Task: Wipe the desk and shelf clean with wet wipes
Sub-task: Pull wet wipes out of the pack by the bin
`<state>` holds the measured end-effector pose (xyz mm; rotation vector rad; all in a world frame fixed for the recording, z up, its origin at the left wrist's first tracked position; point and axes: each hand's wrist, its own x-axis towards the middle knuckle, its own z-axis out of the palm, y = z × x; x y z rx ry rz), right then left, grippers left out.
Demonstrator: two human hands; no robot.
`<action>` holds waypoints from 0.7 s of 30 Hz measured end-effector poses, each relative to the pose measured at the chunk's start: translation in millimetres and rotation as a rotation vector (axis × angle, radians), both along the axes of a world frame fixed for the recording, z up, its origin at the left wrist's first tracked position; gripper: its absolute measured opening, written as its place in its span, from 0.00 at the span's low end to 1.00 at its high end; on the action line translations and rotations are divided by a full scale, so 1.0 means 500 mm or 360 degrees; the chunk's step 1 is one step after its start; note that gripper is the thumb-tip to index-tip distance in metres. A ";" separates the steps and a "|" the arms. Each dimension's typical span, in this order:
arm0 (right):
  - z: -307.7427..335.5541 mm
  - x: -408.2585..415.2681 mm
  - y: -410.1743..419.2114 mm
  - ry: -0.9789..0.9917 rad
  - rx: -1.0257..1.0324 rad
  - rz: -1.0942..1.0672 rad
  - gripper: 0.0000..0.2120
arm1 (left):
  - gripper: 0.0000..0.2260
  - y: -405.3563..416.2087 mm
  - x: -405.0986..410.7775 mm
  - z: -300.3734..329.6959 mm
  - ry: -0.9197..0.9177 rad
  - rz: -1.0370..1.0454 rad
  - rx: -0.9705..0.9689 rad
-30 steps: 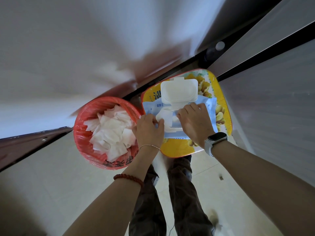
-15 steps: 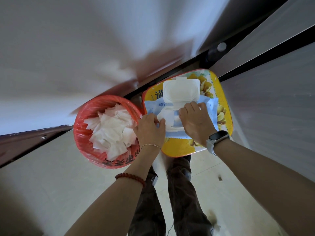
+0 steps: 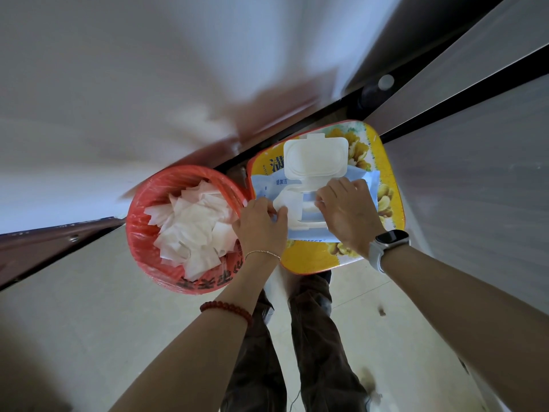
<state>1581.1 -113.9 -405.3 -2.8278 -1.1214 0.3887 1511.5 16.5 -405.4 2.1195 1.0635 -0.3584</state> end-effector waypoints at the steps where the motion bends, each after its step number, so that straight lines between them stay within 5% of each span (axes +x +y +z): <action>1: 0.001 0.002 0.002 -0.0009 -0.0020 -0.0002 0.06 | 0.09 0.000 0.001 0.000 -0.0003 -0.0001 -0.0001; 8: 0.017 0.006 0.013 0.0104 -0.0209 -0.0005 0.03 | 0.10 -0.001 0.001 0.000 -0.0008 -0.0008 0.0025; 15: 0.049 0.006 -0.023 0.0510 0.0005 0.0082 0.06 | 0.07 -0.009 0.005 0.000 -0.0003 -0.0005 0.0053; 21: 0.104 0.051 -0.038 0.1312 0.0984 -0.1289 0.09 | 0.06 -0.009 0.016 0.001 0.0069 -0.0100 0.0153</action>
